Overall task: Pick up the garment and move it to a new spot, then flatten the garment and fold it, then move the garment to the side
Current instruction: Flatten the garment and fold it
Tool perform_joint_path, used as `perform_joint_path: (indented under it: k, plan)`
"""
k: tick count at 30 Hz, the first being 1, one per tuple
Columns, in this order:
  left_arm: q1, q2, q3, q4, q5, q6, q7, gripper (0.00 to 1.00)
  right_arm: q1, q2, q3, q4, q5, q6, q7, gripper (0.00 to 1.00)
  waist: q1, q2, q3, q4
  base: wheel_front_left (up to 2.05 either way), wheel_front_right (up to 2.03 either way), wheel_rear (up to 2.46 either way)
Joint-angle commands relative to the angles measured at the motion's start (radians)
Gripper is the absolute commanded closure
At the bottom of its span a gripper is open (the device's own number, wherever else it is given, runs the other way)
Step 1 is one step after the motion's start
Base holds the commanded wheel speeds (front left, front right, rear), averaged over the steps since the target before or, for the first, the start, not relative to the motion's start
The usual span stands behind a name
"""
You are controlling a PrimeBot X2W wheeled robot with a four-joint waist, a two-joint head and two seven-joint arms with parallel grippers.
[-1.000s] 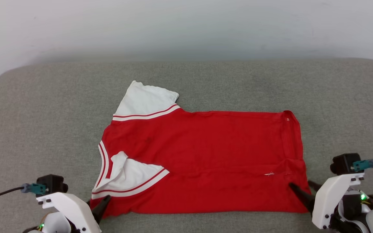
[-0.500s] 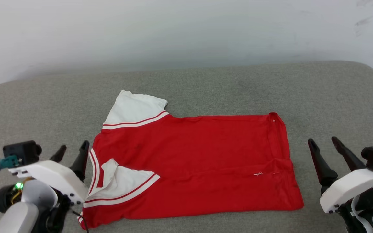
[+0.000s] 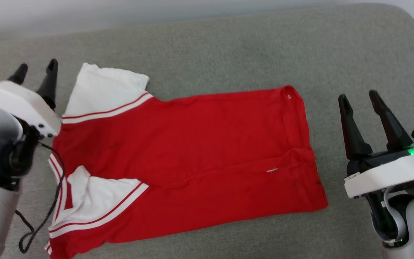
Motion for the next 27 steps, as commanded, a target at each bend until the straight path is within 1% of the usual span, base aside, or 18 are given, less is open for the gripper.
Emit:
perform_joint_path:
  k: [1, 3, 8, 13, 17, 21, 25, 27]
  plan:
    - [-0.046, 0.017, -0.006, 0.025, -0.003, -0.015, 0.029, 0.00, -0.028, 0.008, 0.007, -0.009, -0.003, 0.000, -0.013, 0.00, -0.0001, 0.0000, 0.093, -0.061, 0.00, 0.00, 0.00]
    - [-0.117, 0.039, -0.012, 0.060, -0.010, -0.034, 0.089, 0.00, -0.044, 0.010, 0.011, -0.017, -0.013, 0.000, -0.022, 0.00, -0.0001, 0.0000, 0.128, -0.079, 0.00, 0.00, 0.00]
    - [-0.266, 0.107, -0.051, 0.133, -0.025, -0.076, 0.286, 0.00, -0.080, 0.017, 0.014, -0.039, -0.023, 0.000, -0.045, 0.00, -0.0001, 0.0000, 0.191, -0.116, 0.00, 0.00, 0.00]
    - [-0.375, 0.163, -0.084, 0.192, -0.047, -0.100, 0.487, 0.00, -0.094, 0.024, 0.020, -0.060, -0.020, 0.000, -0.053, 0.00, -0.0001, 0.0000, 0.246, -0.146, 0.00, 0.00, 0.00]
    - [-0.428, 0.200, -0.091, 0.225, -0.064, -0.090, 0.608, 0.00, -0.097, 0.031, 0.031, -0.062, -0.011, 0.000, -0.054, 0.00, -0.0001, 0.0000, 0.291, -0.168, 0.00, 0.00, 0.00]
    - [-0.449, 0.227, -0.086, 0.256, -0.079, -0.074, 0.674, 0.00, -0.106, 0.036, 0.042, -0.056, 0.002, 0.000, -0.063, 0.00, -0.0001, 0.0000, 0.326, -0.191, 0.00, 0.00, 0.00]
    - [-0.442, 0.232, -0.090, 0.282, -0.102, -0.059, 0.740, 0.00, -0.105, 0.035, 0.043, -0.042, 0.013, 0.000, -0.067, 0.00, -0.0001, 0.0000, 0.345, -0.207, 0.00, 0.00, 0.00]
    - [-0.425, 0.226, -0.099, 0.305, -0.121, -0.036, 0.793, 0.00, -0.100, 0.034, 0.039, -0.034, 0.018, 0.000, -0.067, 0.00, -0.0001, 0.0000, 0.347, -0.211, 0.00, 0.00, 0.00]
